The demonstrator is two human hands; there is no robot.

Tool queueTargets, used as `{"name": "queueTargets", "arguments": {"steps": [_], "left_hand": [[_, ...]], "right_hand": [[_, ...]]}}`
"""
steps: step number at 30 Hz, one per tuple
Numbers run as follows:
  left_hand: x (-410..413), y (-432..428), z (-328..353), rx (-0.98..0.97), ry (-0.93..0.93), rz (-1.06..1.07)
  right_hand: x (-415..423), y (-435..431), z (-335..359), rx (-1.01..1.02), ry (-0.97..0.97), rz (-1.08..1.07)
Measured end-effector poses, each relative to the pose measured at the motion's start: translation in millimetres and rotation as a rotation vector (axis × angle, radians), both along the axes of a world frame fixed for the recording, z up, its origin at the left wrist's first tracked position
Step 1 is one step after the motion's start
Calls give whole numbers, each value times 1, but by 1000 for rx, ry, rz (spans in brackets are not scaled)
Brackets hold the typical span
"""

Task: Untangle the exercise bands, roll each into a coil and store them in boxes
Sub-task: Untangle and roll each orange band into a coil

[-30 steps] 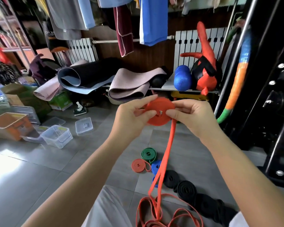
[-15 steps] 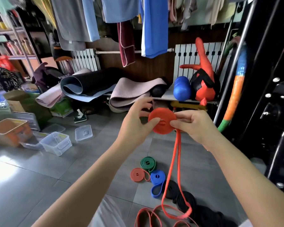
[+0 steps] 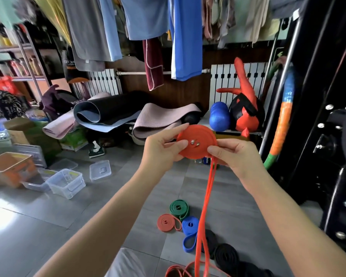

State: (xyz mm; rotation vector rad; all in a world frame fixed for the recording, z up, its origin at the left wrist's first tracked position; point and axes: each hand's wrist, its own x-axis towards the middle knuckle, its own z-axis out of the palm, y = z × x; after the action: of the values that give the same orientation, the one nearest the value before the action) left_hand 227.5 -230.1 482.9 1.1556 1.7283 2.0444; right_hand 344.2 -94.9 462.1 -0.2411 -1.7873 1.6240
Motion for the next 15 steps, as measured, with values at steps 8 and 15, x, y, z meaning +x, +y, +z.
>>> {"name": "queueTargets", "arguments": {"steps": [8, 15], "left_hand": [[14, 2, -28, 64, -222, -38], [-9, -3, 0, -398, 627, 10]], "right_hand": [[-4, -6, -9, -67, 15, -31], [-4, 5, 0, 437, -259, 17]]}}
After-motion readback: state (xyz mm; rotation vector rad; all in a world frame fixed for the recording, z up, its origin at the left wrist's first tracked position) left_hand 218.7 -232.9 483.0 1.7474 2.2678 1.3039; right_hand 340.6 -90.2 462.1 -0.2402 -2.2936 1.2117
